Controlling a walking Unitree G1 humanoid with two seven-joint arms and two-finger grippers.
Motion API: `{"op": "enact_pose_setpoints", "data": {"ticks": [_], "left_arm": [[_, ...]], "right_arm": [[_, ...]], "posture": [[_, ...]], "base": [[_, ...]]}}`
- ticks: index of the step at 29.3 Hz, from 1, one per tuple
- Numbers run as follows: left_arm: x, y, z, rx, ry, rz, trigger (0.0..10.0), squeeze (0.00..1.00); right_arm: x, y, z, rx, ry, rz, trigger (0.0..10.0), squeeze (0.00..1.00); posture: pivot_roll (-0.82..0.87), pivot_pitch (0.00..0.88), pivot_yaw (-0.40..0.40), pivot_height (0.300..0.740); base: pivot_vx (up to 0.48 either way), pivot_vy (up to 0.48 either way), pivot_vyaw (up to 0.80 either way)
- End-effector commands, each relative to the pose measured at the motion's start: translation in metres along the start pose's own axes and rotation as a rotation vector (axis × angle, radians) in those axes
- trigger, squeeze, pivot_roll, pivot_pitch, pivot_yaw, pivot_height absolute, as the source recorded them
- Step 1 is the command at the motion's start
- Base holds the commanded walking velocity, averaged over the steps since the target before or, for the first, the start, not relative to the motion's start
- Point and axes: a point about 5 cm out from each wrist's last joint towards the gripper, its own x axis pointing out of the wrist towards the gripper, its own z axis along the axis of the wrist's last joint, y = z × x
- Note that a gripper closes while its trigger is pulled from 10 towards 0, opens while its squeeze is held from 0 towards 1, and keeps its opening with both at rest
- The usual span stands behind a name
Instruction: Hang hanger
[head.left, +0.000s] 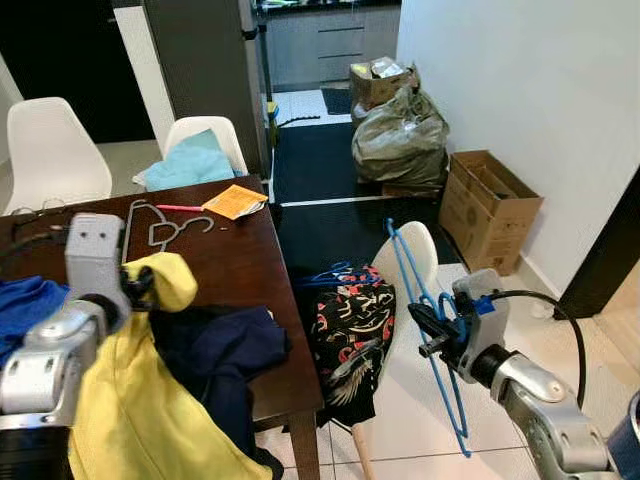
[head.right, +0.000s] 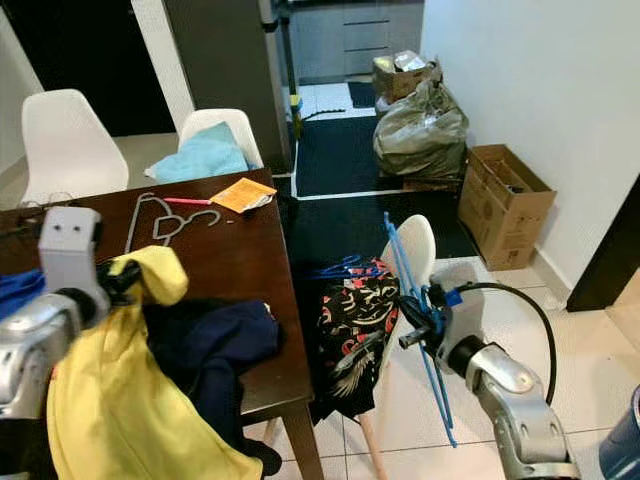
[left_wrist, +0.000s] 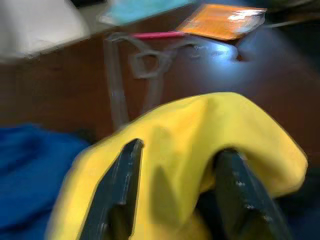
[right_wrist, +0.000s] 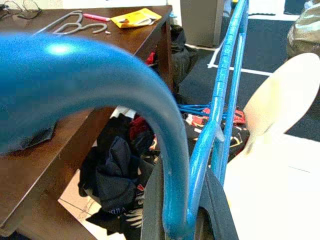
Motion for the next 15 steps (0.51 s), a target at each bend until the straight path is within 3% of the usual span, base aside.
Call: {"op": "enact_pose_setpoints", "data": {"ticks": [1,6,9,10,11,15], "left_arm": [[-0.001,0.021,-0.014,0.099,0.072,0.142,10.0,1.00],[-0.008,0.044,-0.009,0.125,0.037,0.291,10.0,1.00],[-0.008,0.044,-0.009,0.125,0.037,0.291,10.0,1.00],[-0.012,0.050,0.000,0.125,-0.020,0.339,10.0,0.68],[-0.018,0.052,0.011,0.108,-0.083,0.377,10.0,0.00],[-0.027,0.050,0.025,0.051,-0.169,0.415,10.0,0.00]], "right_arm": [[0.001,0.003,0.003,0.005,-0.013,0.016,10.0,0.00],[0.002,0.003,0.003,0.005,-0.014,0.016,10.0,0.00],[0.002,0.003,0.003,0.005,-0.014,0.016,10.0,0.00],[0.001,0.003,0.003,0.005,-0.016,0.014,10.0,0.00],[0.002,0.002,0.004,0.006,-0.017,0.013,10.0,0.00],[0.002,0.001,0.004,0.008,-0.018,0.012,10.0,0.00]], "posture": [[-0.03,0.000,0.067,0.740],[-0.03,0.000,0.067,0.740],[-0.03,0.000,0.067,0.740],[-0.03,0.000,0.067,0.740],[-0.03,0.000,0.065,0.740],[-0.03,0.000,0.061,0.740]], "base": [[0.000,0.000,0.00],[0.000,0.000,0.00],[0.000,0.000,0.00],[0.000,0.000,0.00],[0.000,0.000,0.00],[0.000,0.000,0.00]]}}
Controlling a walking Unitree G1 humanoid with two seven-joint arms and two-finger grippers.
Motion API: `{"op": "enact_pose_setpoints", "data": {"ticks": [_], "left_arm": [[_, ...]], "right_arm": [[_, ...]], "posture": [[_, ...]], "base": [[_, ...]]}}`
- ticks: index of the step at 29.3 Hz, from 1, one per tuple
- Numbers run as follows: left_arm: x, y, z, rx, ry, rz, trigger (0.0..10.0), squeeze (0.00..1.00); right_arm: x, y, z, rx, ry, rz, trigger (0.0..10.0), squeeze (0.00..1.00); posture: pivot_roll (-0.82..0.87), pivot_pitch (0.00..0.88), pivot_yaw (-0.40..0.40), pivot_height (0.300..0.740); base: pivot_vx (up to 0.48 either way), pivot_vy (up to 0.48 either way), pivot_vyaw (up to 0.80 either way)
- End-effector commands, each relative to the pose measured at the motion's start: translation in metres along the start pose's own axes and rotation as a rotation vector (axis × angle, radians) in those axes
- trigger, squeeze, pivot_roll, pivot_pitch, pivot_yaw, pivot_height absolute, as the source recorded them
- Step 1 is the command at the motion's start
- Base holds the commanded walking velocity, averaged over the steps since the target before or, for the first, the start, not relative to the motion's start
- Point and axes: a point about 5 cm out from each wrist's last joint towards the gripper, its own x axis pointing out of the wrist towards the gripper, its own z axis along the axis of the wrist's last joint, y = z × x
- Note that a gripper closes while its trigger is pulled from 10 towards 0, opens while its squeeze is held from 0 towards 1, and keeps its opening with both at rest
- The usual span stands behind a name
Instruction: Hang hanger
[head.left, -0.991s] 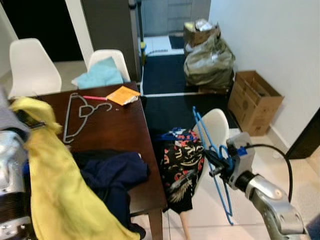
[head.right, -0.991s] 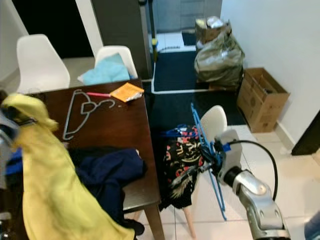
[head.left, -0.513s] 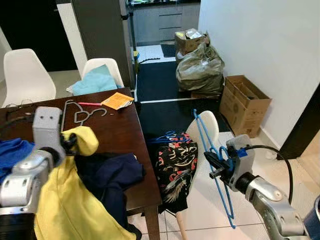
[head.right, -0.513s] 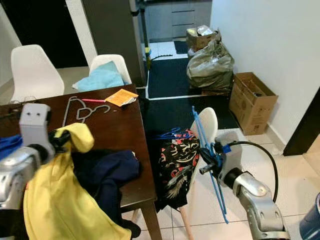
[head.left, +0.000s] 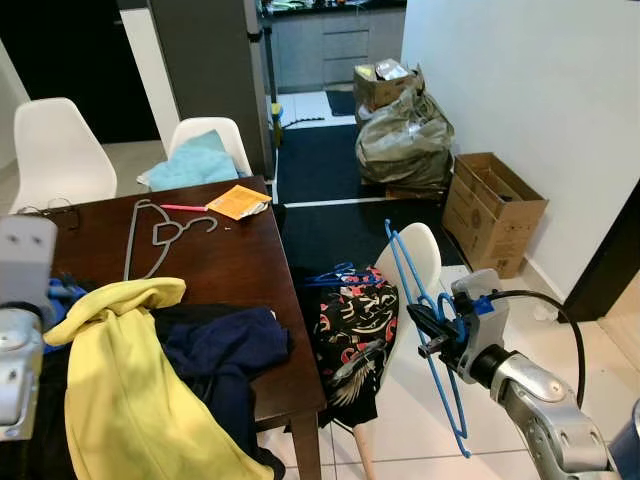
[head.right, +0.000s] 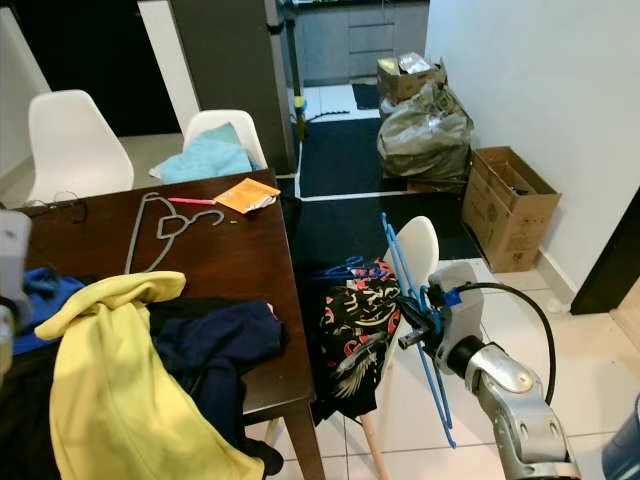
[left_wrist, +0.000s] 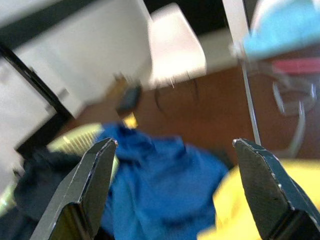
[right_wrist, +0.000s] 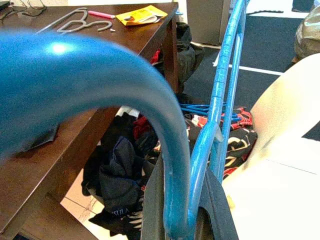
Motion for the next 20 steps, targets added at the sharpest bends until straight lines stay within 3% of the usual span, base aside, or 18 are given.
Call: {"op": "enact_pose_setpoints", "data": {"ticks": [1,6,9,20], "left_arm": [[-0.003,-0.003,-0.003,-0.018,0.008,0.010,10.0,0.00],[-0.006,-0.013,-0.006,-0.021,0.021,-0.015,10.0,0.00],[-0.010,-0.029,-0.008,-0.038,0.034,-0.048,10.0,0.00],[-0.011,-0.032,-0.003,-0.048,0.017,-0.050,10.0,0.00]], "right_arm": [[0.002,0.001,0.003,0.008,-0.016,0.008,10.0,0.00],[0.003,0.000,0.004,0.010,-0.014,0.008,10.0,0.00],[0.003,0.000,0.003,0.013,-0.014,0.007,10.0,0.00],[0.004,0.000,0.002,0.009,-0.010,0.010,10.0,0.00]], "posture": [[-0.03,0.000,0.059,0.740],[-0.03,0.000,0.056,0.740],[-0.03,0.000,0.057,0.740],[-0.03,0.000,0.056,0.740]], "base": [[-0.281,0.000,0.00],[-0.326,0.130,0.00],[-0.353,0.330,0.00],[-0.341,0.342,0.00]]}}
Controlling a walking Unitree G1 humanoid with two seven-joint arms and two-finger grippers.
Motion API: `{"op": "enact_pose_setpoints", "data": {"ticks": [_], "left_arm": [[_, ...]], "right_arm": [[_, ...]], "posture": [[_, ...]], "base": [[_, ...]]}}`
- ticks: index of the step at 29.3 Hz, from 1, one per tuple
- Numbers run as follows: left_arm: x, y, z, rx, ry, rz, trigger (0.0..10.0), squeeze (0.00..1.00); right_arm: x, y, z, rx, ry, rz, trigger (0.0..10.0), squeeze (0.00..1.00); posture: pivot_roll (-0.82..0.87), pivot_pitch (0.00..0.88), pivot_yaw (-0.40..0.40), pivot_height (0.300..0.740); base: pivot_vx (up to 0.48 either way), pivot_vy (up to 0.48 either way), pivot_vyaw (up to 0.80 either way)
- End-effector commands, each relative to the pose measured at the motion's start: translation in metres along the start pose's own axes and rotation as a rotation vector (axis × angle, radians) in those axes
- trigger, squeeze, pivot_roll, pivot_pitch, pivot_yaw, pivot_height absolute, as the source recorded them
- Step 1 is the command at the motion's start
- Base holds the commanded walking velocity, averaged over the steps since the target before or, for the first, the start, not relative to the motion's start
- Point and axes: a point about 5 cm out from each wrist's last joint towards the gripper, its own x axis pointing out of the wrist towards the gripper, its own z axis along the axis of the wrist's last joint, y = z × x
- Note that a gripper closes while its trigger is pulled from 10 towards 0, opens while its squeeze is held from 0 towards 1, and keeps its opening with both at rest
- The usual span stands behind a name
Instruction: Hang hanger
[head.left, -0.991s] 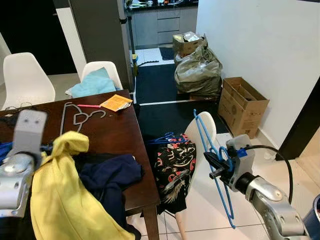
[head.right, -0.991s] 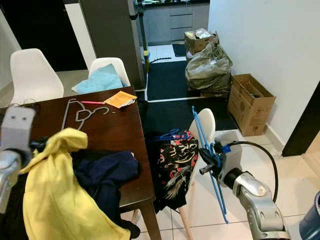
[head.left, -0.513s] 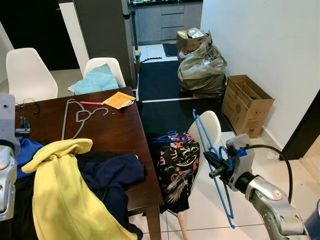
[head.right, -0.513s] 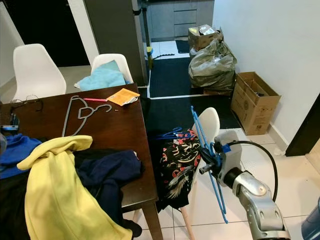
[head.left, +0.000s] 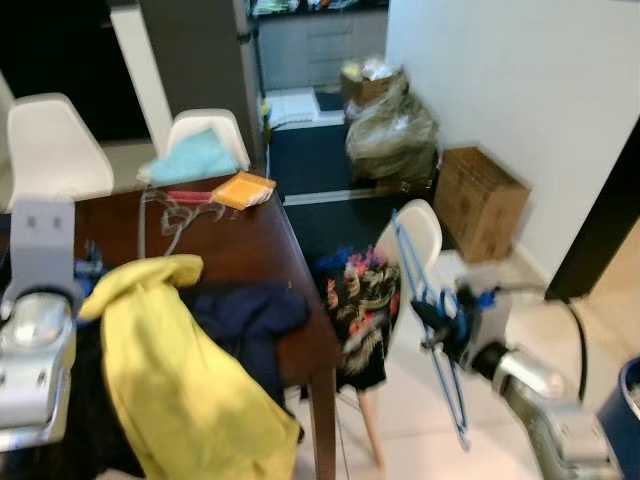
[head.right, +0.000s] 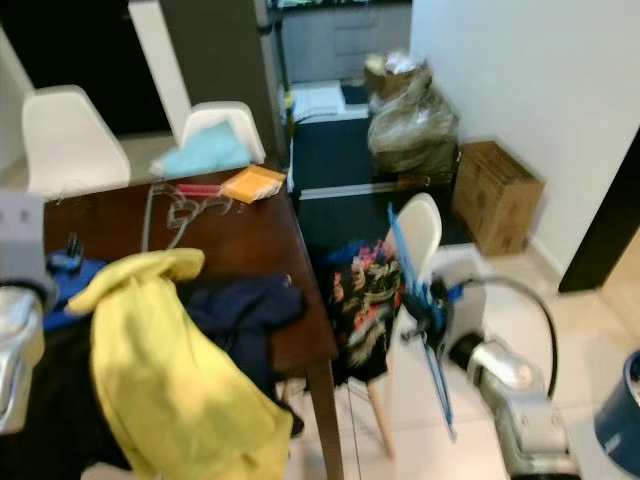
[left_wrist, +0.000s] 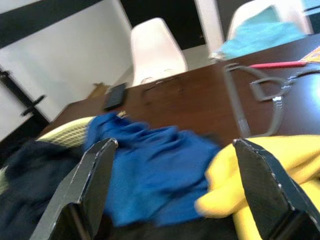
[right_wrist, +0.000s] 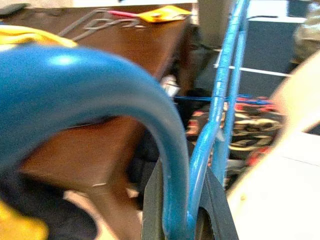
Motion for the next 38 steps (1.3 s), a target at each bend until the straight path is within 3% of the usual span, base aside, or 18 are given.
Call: {"op": "enact_pose_setpoints", "data": {"ticks": [1,7,16,32,38], "left_arm": [[0.001,0.005,0.003,0.005,-0.009,0.025,10.0,0.00],[0.004,0.008,0.010,-0.016,-0.029,0.036,10.0,0.00],[0.002,-0.003,0.011,-0.033,-0.043,-0.036,10.0,0.00],[0.002,-0.007,0.014,-0.064,-0.068,-0.056,10.0,0.00],[0.002,-0.011,0.035,-0.126,-0.160,-0.097,10.0,0.00]], "right_arm": [[0.002,0.001,0.000,0.005,-0.002,0.011,10.0,0.00],[0.002,0.001,0.001,-0.005,-0.002,0.008,10.0,0.00],[0.001,0.001,0.002,-0.015,-0.012,0.012,10.0,0.00],[0.001,0.006,0.002,-0.058,-0.015,0.052,10.0,0.00],[0.001,-0.006,0.004,-0.004,-0.044,-0.055,10.0,0.00]], "posture": [[-0.03,0.000,0.056,0.740],[-0.04,0.000,0.055,0.740],[-0.04,0.000,0.056,0.740],[-0.05,0.000,0.063,0.740],[-0.04,0.000,0.061,0.740]], "base": [[-0.326,0.356,0.00],[-0.050,0.366,0.00],[0.000,0.000,0.00],[0.000,0.000,0.79],[0.000,0.000,0.39]]}}
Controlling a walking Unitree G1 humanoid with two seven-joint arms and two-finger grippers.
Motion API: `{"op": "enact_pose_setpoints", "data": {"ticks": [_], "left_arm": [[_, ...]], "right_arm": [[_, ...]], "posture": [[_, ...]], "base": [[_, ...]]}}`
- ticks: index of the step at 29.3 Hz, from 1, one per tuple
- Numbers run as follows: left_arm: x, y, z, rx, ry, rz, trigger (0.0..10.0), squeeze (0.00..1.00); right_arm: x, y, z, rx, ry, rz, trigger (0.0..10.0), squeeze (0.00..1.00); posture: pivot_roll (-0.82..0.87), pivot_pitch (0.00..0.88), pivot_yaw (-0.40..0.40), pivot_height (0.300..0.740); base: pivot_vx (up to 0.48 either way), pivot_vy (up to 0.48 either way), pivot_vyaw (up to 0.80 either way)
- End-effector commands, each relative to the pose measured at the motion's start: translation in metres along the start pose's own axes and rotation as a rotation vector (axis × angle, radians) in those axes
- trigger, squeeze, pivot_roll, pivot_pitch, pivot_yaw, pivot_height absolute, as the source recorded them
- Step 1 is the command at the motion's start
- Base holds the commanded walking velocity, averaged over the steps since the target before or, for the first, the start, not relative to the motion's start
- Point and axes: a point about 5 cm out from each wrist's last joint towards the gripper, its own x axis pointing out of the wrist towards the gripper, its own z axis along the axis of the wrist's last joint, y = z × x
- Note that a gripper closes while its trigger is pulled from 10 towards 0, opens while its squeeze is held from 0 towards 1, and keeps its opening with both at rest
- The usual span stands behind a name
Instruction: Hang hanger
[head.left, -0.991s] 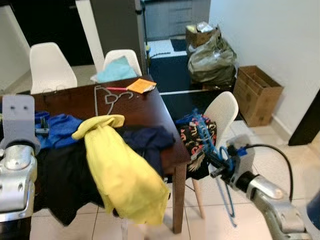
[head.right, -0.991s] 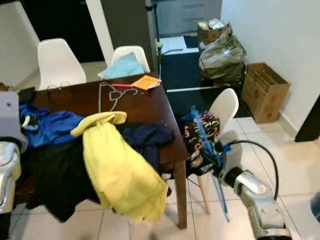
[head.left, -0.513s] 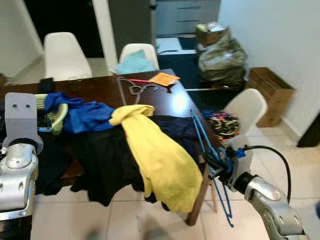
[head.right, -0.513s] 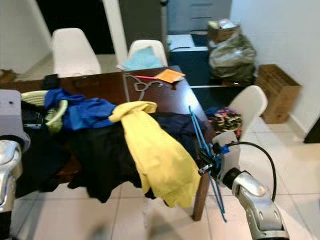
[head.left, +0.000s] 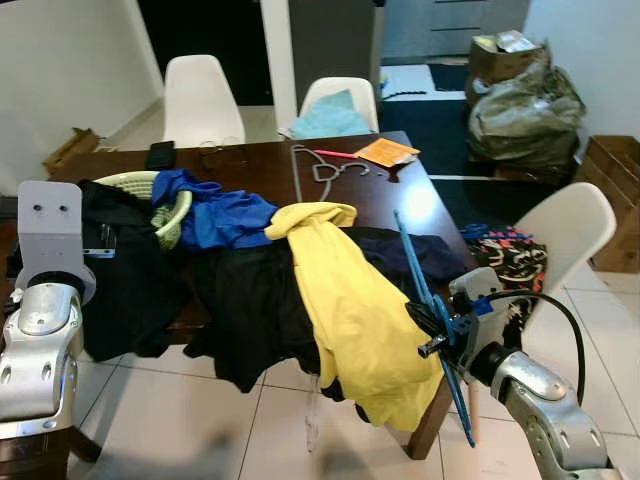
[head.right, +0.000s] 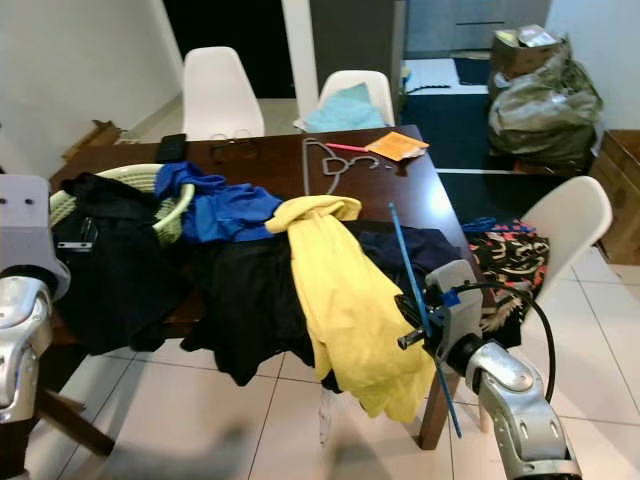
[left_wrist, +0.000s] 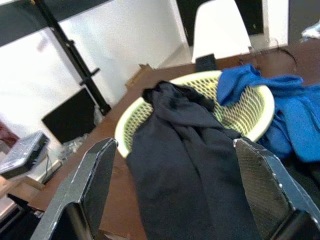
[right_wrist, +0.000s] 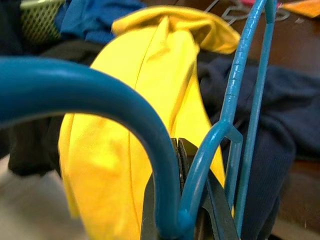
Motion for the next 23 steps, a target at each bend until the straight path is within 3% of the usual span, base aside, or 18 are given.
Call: {"op": "enact_pose_setpoints", "data": {"ticks": [1,5,11,20,23], "left_arm": [[0.0013,-0.0018,0.0125,-0.039,-0.053,-0.002,10.0,0.00],[0.0046,-0.0005,0.0058,-0.117,-0.011,0.021,10.0,0.00],[0.0043,-0.0021,0.0066,-0.125,-0.013,0.013,10.0,0.00],[0.0027,-0.0043,0.0041,-0.135,-0.008,0.007,10.0,0.00],[0.0029,-0.0045,0.0051,-0.140,-0.010,0.008,10.0,0.00]], "right_arm": [[-0.0004,-0.0040,-0.0008,0.020,-0.011,-0.028,10.0,0.00],[-0.0007,-0.0038,-0.0012,0.008,-0.006,-0.027,10.0,0.00],[-0.0004,-0.0033,-0.0020,-0.023,0.010,-0.012,10.0,0.00],[-0.0008,-0.0025,-0.0013,-0.018,-0.002,-0.013,10.0,0.00],[-0.0009,-0.0032,-0.0012,-0.010,-0.004,-0.020,10.0,0.00]], "posture": [[-0.05,0.000,0.062,0.740],[-0.05,0.000,0.064,0.740],[-0.05,0.000,0.061,0.740],[-0.05,0.000,0.059,0.740],[-0.05,0.000,0.059,0.740]], "base": [[0.371,0.000,0.00],[0.480,0.000,0.00],[0.480,0.000,0.00],[0.480,0.000,0.71],[0.480,0.000,0.00]]}}
